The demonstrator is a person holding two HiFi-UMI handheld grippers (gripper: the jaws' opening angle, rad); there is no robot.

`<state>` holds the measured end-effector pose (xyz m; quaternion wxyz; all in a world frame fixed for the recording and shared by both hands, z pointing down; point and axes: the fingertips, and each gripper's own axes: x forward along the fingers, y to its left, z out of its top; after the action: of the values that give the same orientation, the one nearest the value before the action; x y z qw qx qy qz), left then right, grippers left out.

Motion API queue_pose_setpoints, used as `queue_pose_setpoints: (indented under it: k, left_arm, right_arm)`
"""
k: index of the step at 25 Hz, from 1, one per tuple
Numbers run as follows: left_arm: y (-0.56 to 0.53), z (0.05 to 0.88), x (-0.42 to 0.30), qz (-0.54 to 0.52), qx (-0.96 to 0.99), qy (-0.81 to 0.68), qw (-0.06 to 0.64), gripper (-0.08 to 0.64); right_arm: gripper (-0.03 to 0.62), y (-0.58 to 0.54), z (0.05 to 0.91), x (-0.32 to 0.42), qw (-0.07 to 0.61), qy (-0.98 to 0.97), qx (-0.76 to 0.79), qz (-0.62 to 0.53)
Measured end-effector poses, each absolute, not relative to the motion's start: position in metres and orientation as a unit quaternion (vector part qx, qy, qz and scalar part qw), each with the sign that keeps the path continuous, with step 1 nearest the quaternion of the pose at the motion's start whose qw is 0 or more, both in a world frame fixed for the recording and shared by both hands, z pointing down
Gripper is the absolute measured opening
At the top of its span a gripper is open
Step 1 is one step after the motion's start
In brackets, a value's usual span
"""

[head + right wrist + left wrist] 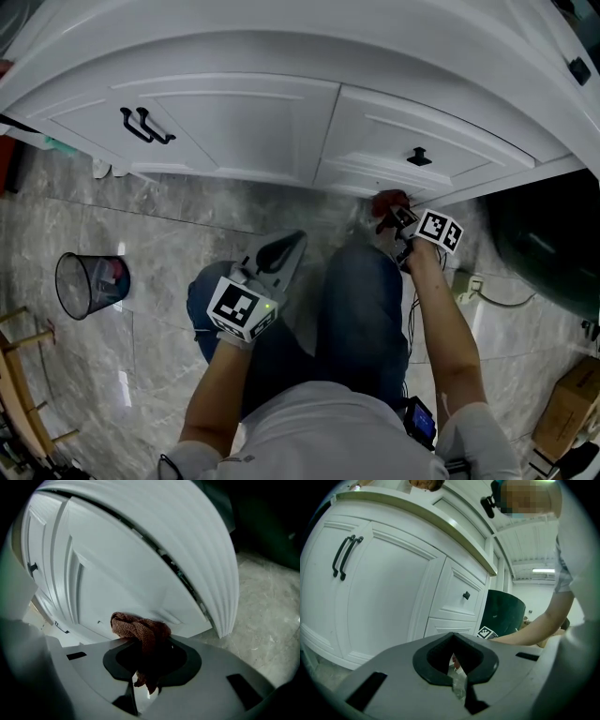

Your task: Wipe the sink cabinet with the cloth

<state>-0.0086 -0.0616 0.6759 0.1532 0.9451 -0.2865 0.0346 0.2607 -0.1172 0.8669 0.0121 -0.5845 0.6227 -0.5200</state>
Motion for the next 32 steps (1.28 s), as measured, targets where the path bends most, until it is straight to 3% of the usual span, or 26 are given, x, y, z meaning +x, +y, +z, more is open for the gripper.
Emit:
queue_pose_setpoints:
  k: [20, 32]
  left_arm:
    - [-0.052, 0.662, -0.035, 0.02, 0.941, -0.304, 0.148, 0.011]
    - [-0.052, 0.662, -0.038, 0.021, 0.94, -0.308, 0.148, 0.011]
  right_arm:
    - [0.098, -0.158, 0.858, 0.144, -0.012, 0.675, -0.504, -0.539]
    - [0.098, -0.163, 0.806, 0.13, 0.069, 0.681, -0.497, -0.534]
